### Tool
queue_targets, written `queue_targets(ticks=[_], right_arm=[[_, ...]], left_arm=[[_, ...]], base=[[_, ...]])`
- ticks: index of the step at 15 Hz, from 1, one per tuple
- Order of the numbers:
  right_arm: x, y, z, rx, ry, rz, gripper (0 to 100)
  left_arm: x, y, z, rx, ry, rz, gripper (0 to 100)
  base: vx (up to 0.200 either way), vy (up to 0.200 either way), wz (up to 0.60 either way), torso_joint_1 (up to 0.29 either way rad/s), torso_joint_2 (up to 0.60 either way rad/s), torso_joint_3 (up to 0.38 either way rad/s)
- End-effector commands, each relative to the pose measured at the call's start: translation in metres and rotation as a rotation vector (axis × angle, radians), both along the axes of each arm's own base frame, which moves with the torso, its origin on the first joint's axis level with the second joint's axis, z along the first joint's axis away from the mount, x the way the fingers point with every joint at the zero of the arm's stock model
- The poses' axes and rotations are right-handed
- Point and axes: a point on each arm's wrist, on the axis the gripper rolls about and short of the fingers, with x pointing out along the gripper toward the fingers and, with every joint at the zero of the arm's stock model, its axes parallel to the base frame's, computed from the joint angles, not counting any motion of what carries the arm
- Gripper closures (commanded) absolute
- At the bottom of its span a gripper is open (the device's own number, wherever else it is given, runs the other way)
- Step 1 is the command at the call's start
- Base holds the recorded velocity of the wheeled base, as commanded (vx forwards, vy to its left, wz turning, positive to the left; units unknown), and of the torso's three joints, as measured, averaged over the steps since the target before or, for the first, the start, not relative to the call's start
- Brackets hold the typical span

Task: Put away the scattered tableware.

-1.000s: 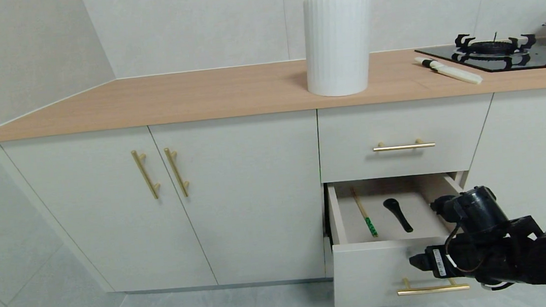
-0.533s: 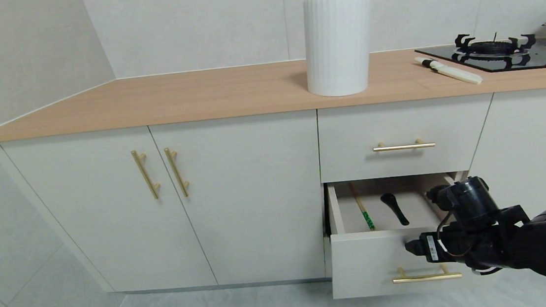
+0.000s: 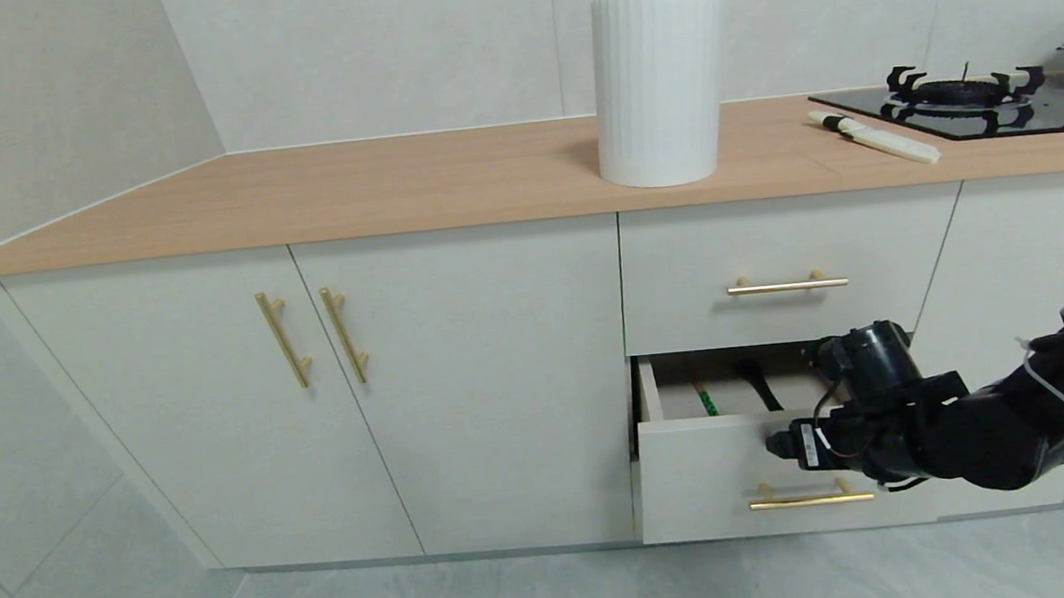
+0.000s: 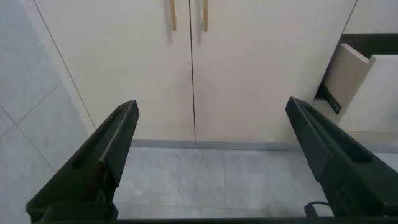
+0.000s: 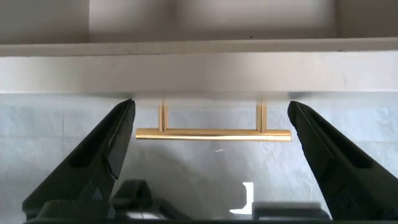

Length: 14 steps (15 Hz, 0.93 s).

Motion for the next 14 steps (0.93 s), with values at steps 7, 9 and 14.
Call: queue_targets(ticks=[7, 9, 14], right_arm=[[0.037, 0.004, -0.02, 0.003, -0.047, -0.02, 0], [0.045, 0.006, -0.027, 0.017, -0.111, -0.029, 0], [0.058, 0.004, -0.044, 0.029, -0.187, -0.051, 0]], left_arm=[[0.0, 0.0, 0.0, 0.0, 0.0, 0.001, 0], [0.0, 0.0, 0.0, 0.0, 0.0, 0.001, 0], [0.0, 0.0, 0.0, 0.0, 0.0, 0.001, 0]], base=[[0.0, 0.0, 0.0, 0.0, 0.0, 0.0], [0.0, 0.0, 0.0, 0.0, 0.0, 0.0], [0.0, 0.0, 0.0, 0.0, 0.0, 0.0]])
